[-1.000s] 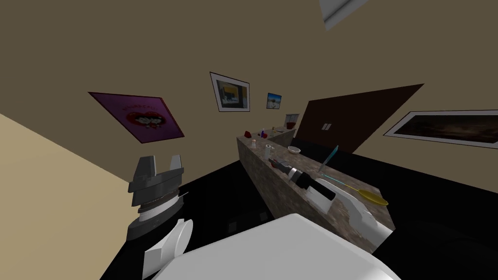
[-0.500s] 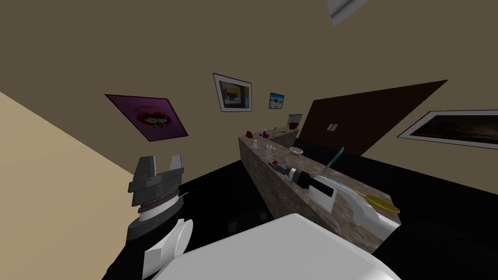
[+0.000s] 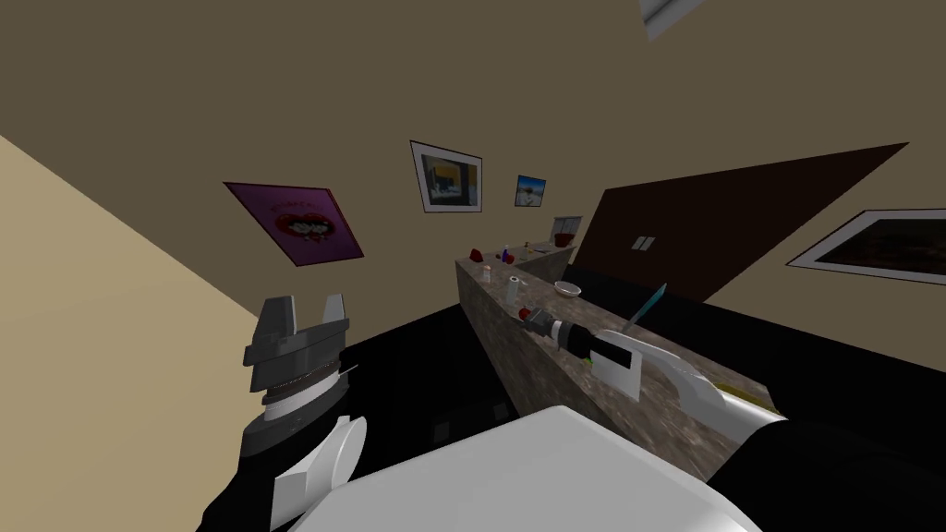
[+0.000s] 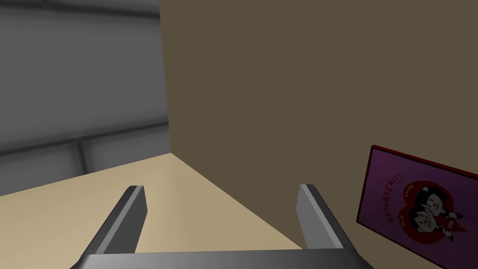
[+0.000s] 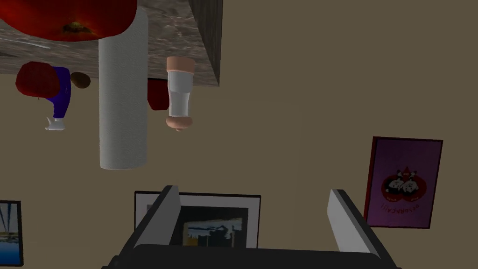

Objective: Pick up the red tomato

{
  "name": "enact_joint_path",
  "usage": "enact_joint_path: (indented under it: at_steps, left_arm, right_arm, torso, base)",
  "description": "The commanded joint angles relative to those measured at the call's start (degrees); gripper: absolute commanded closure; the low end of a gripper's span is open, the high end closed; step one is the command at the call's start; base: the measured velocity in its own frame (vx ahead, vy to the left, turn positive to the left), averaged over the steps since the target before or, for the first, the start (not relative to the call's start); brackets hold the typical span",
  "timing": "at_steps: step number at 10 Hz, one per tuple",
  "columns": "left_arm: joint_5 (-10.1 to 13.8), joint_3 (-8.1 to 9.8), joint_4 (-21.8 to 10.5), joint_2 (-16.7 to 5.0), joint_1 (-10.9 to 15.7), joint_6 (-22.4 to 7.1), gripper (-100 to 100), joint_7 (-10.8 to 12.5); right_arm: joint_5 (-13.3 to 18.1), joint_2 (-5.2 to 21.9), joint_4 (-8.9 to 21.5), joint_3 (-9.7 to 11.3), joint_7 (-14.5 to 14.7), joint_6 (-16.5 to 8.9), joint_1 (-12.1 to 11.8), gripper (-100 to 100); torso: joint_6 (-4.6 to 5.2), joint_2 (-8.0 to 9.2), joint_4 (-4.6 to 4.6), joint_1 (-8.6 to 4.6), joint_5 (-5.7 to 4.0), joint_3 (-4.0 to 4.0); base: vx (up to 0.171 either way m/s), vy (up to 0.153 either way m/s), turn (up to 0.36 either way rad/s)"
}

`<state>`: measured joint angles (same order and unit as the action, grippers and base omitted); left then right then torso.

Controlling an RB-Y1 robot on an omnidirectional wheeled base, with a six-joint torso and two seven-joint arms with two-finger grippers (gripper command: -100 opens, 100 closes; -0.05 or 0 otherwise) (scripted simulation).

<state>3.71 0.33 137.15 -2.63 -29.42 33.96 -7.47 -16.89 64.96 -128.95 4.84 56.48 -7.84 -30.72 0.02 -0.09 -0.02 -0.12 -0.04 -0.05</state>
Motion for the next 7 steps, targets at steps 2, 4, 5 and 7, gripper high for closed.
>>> enact_joint_path:
  at_steps: [2,4,5,7]
  left_arm:
    - [0.0,0.0,0.0,0.0,0.0,0.0,0,0.0]
    - [0.0,0.0,0.0,0.0,0.0,0.0,0,0.0]
    - [0.0,0.0,0.0,0.0,0.0,0.0,0,0.0]
    - [0.0,0.0,0.0,0.0,0.0,0.0,0,0.0]
  right_arm:
    - [-0.65,4.54,-0.03,1.01,3.92,-1.83,-0.23,-100]
    - [-1.11,7.79,-0.06,1.72,6.5,-2.96,-0.3,-100]
    - [-1.11,9.4,-0.06,1.72,6.53,-2.96,-0.3,-100]
    - [-1.55,12.89,-0.11,2.44,8.93,-4.02,-0.38,-100]
  torso:
    - [0.02,-0.01,0.0,0.01,0.0,0.0]
    - [0.02,-0.02,-0.01,0.02,0.0,-0.01]
    - [0.0,-0.06,-0.01,0.0,0.0,-0.03]
    - [0.01,-0.05,-0.01,0.02,0.0,-0.03]
  base:
    - [0.012,-0.025,0.067]
    - [0.018,-0.024,0.058]
    - [0.016,-0.024,0.048]
    - [0.017,-0.025,0.062]
